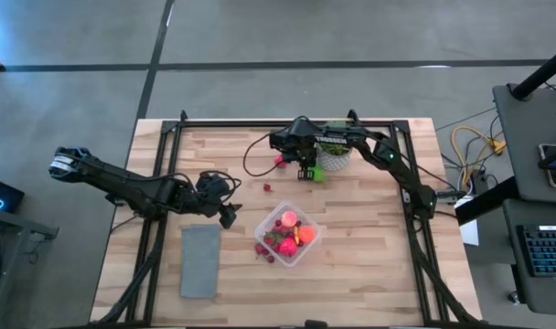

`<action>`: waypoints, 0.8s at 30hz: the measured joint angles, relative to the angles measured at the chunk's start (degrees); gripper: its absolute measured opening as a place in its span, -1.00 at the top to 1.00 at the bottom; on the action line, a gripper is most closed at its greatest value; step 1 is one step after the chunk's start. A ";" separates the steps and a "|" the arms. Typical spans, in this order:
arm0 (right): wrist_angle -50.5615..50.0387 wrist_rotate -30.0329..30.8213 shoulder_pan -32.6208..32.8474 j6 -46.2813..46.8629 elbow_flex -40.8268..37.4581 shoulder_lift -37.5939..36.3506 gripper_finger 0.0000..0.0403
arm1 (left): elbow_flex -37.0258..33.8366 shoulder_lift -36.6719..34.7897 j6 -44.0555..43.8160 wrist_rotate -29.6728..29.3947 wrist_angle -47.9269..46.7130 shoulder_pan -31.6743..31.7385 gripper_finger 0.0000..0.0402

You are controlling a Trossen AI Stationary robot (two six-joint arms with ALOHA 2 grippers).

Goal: Pick and placing Produce into tupperware
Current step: Put the green lime into the transparent bin

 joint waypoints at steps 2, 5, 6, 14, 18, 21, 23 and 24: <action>-0.13 -0.33 0.58 -0.31 -0.02 -0.02 0.96 | 0.00 0.01 0.00 0.00 0.00 0.00 -0.37; -1.27 -4.14 1.55 -1.07 -0.02 -0.27 0.96 | 0.00 0.00 0.00 0.01 -0.02 0.00 -0.37; -1.45 -6.30 1.90 -1.11 -0.02 -0.33 0.96 | 0.00 0.00 0.00 0.00 -0.01 0.00 -0.37; -2.65 -7.20 5.12 -1.47 0.70 -0.45 0.96 | 0.00 0.01 0.02 0.00 -0.02 0.00 -0.37; -2.61 -2.96 5.92 -0.12 3.73 -0.99 0.96 | 0.00 0.00 0.02 0.00 -0.03 0.00 -0.37; -2.07 -2.43 5.94 2.46 6.76 -2.87 0.96 | 0.00 0.02 0.02 0.00 -0.04 0.00 -0.37; -0.99 -2.33 5.90 3.64 8.22 -4.81 0.95 | 0.00 0.02 0.02 0.00 -0.04 0.00 -0.37; -0.03 -2.33 5.81 4.23 8.72 -6.03 0.95 | 0.00 0.02 0.04 0.00 -0.03 0.00 -0.37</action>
